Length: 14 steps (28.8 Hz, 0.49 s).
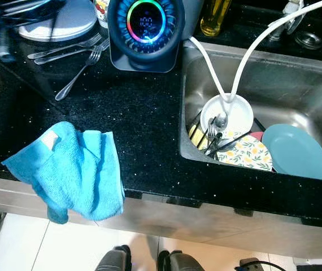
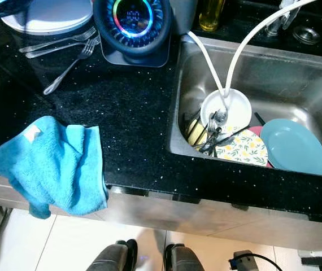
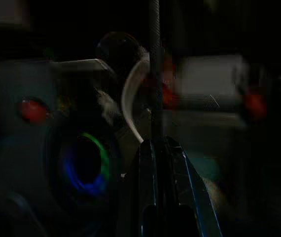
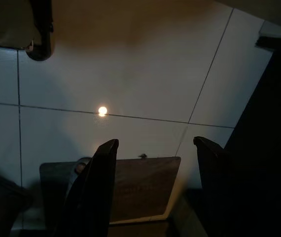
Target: Kitchen organization
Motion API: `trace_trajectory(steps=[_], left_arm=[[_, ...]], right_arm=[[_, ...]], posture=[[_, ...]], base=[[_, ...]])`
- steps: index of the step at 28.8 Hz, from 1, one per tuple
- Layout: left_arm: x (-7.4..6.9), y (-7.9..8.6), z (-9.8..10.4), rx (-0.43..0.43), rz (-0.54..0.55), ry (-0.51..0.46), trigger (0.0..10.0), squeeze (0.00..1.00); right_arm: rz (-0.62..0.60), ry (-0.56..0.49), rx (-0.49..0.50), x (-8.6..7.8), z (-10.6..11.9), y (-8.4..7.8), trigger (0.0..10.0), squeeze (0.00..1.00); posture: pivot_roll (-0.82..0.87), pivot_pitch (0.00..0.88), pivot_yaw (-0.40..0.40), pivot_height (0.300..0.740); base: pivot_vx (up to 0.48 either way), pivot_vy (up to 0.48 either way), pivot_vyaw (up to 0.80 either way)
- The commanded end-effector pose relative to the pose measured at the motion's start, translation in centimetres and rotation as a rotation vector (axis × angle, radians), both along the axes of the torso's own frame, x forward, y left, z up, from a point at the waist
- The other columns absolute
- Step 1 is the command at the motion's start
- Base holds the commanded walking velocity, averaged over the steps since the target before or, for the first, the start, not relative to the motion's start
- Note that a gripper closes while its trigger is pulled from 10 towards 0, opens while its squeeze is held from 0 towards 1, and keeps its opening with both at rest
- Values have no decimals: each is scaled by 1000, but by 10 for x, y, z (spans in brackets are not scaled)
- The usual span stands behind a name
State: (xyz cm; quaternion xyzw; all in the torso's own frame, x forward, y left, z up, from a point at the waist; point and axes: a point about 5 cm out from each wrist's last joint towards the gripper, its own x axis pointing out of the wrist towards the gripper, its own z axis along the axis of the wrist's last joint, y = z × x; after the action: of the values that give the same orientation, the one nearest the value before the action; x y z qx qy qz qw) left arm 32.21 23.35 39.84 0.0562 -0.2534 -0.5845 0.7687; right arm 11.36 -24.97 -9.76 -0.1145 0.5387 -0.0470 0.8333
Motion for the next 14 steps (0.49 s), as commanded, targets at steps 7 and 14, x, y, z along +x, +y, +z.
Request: trace_trajectory(steps=[7, 14], left_arm=[[18, -45, -10, -347, -11, 51, 8549, 0], [17, -101, -25, -390, -128, 129, 10000, 0]], right_arm=[[-23, 27, -3, -8, -2, -1, 10000, 0], [-28, 29, -2, -9, -3, 0, 10000, 0]], posture=[[56, 205, -46, 740], [44, 206, -40, 740]], base=[[0, 0, 0], [0, 0, 0]])
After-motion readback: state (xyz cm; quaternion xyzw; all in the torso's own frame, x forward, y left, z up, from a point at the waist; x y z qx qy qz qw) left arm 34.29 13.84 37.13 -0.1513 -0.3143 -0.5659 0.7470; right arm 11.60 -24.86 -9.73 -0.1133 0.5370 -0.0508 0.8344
